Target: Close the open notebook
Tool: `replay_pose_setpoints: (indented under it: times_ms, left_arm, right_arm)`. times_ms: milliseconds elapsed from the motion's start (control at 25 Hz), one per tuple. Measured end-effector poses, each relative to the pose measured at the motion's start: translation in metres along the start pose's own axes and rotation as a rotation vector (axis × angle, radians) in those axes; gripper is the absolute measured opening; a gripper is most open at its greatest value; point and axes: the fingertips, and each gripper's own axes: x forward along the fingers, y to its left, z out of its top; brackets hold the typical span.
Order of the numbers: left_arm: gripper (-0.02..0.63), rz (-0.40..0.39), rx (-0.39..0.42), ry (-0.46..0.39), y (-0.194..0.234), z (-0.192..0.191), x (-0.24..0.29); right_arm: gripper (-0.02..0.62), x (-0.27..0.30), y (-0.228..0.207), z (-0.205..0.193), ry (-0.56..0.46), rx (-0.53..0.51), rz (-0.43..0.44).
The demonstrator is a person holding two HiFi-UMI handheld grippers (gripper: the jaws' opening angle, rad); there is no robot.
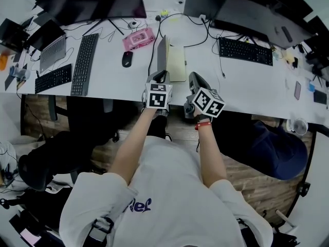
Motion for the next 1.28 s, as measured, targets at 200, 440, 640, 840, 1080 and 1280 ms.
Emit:
replay_pose_setpoints:
  times_ms: [200,440,640,840,1080,1280]
  left_arm:
    - [0.038,-0.002,0.035,0.011,-0.009,-0.002,0.007]
    - [0.038,-0.02,0.036,0.031,-0.018,-0.009,0.018]
    - [0.038,-0.034,0.056,0.041,-0.027,-0.009,0.023]
    - [0.04,-0.05,0.069,0.054,-0.034,-0.013,0.031]
    - [0.041,-0.074,0.086,0.073,-0.041,-0.016,0.037]
    - [0.044,-0.092,0.111,0.093,-0.047,-0.019,0.047]
  right_arm:
    - [0.014,-0.004,-0.009,0.003,-0.009,0.008,-0.017]
    - [0.015,-0.008,-0.017,0.003,-0.018,0.02,-0.033]
    - [0.014,-0.013,-0.024,0.004,-0.024,0.03,-0.046]
    - [0.014,-0.016,-0.03,0.005,-0.031,0.038,-0.062]
    - [0.015,-0.018,-0.036,0.007,-0.039,0.048,-0.084]
    - [0.014,-0.018,-0.045,0.011,-0.045,0.058,-0.107]
